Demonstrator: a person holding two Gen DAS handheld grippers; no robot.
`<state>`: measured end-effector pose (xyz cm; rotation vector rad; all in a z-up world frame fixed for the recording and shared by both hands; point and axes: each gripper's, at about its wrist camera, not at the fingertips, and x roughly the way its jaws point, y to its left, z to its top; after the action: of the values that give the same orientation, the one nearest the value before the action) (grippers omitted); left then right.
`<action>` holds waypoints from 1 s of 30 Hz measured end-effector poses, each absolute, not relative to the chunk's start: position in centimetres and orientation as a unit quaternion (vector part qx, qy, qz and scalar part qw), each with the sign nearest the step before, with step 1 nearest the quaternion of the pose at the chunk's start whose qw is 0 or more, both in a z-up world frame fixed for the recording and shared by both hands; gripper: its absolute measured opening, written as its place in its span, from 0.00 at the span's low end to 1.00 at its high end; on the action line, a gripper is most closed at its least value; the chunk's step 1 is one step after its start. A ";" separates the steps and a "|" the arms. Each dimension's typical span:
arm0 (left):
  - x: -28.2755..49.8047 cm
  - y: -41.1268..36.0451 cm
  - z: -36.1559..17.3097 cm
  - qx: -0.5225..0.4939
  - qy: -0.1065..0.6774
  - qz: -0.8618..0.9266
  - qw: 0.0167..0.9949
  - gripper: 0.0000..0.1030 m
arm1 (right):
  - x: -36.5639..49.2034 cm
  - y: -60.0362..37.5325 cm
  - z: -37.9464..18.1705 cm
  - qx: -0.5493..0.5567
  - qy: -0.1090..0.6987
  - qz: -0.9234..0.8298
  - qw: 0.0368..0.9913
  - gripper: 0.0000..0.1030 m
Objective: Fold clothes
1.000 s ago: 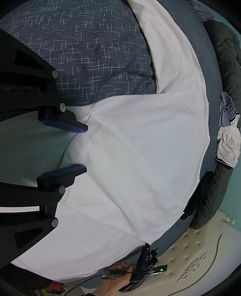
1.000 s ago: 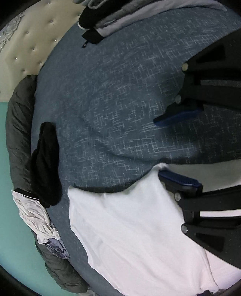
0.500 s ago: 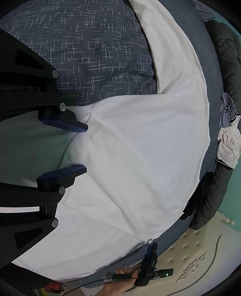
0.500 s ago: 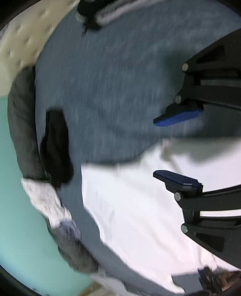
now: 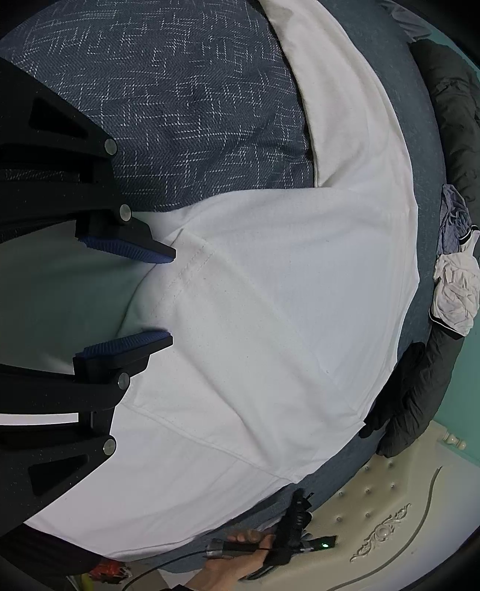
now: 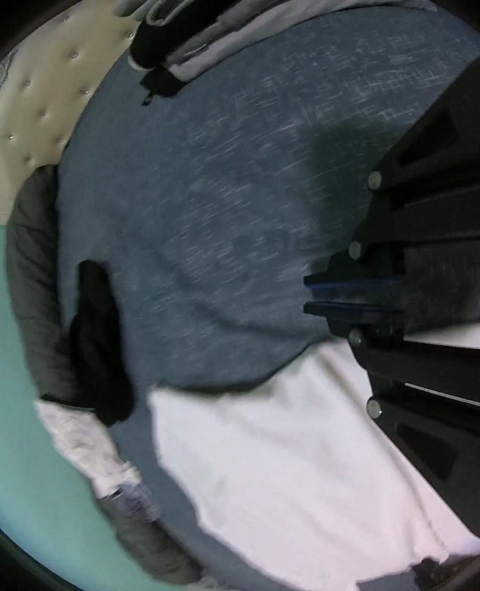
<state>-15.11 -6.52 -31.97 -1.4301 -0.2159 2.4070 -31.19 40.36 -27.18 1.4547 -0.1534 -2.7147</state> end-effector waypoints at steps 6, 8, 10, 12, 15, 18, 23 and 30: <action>-15.2 -6.6 -32.0 -0.502 -0.077 0.845 0.166 0.41 | -32.0 36.2 -27.1 0.469 -0.024 -0.878 0.091 0.06; -15.2 -6.5 -32.0 -0.502 -0.078 0.845 0.166 0.41 | -32.6 35.9 -28.5 0.495 -0.008 -0.866 0.067 0.06; -15.2 -6.6 -32.0 -0.502 -0.078 0.845 0.166 0.41 | -32.7 36.8 -29.2 0.501 -0.010 -0.864 0.047 0.02; -15.2 -6.6 -32.0 -0.502 -0.079 0.845 0.166 0.41 | -32.5 37.3 -29.3 0.497 -0.011 -0.866 0.045 0.01; -15.1 -6.6 -32.1 -0.502 -0.080 0.845 0.166 0.41 | -31.6 37.7 -28.6 0.488 0.008 -0.872 0.031 0.01; -15.1 -6.5 -32.1 -0.502 -0.081 0.845 0.166 0.41 | -31.9 39.2 -27.5 0.469 -0.022 -0.883 0.006 0.02; -15.3 -6.0 -32.2 -0.501 -0.082 0.845 0.168 0.43 | -34.1 38.4 -25.9 0.450 -0.034 -0.892 0.020 0.05; -15.3 -6.1 -32.1 -0.503 -0.084 0.843 0.173 0.44 | -40.2 34.9 -26.1 0.450 -0.002 -0.891 0.060 0.06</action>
<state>-15.34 -6.08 -32.09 -1.4256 -0.2370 2.3912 -40.23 34.93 -26.07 1.3630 -0.0072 -2.6977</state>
